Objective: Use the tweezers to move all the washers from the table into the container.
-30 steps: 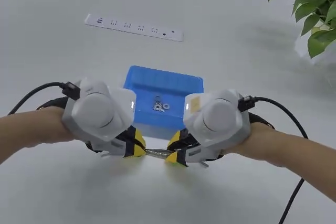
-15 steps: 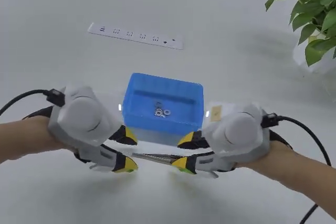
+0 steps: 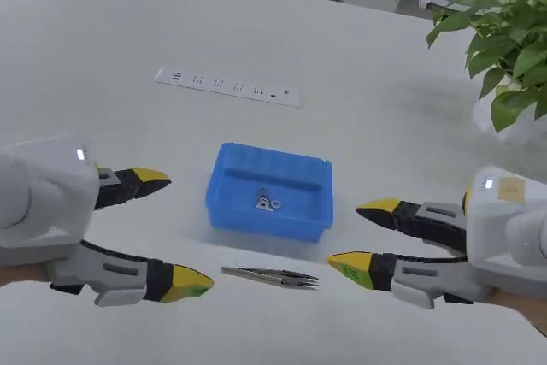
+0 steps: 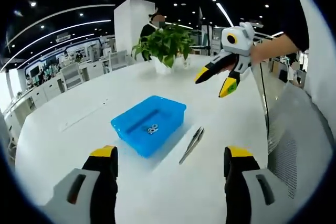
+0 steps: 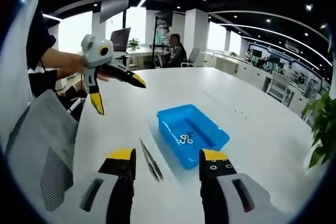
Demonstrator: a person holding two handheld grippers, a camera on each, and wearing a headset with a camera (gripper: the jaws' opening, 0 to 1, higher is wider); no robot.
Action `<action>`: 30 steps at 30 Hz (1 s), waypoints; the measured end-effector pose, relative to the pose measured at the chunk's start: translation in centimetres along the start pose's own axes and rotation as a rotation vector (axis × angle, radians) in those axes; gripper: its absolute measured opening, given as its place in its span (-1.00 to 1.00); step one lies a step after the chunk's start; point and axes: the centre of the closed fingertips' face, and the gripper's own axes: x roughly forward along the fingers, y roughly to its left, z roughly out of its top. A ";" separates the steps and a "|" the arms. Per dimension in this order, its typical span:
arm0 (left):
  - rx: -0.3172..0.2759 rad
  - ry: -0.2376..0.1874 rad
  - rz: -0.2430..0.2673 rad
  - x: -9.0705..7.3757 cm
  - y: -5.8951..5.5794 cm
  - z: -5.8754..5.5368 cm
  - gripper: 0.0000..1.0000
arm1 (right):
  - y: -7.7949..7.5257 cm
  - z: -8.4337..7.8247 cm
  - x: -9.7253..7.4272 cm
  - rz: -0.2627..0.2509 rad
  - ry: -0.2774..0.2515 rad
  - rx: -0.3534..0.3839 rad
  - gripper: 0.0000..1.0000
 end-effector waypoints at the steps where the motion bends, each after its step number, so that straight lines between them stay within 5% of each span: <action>1: -0.003 -0.001 0.004 -0.2 -0.1 0.1 0.94 | 0.1 0.1 -0.1 0.002 -0.004 0.002 0.04; 12: 0.029 -0.044 0.005 -2.0 -1.5 2.6 0.99 | 1.6 1.0 -1.5 -0.011 -0.022 -0.064 0.64; 20: 0.078 -0.007 0.047 -2.8 -1.1 2.9 0.99 | 2.5 0.6 -2.4 -0.021 -0.009 -0.046 1.00; 30: 0.085 -0.016 0.035 -3.3 -1.6 3.4 0.99 | 2.8 0.7 -3.1 -0.030 0.000 -0.060 1.00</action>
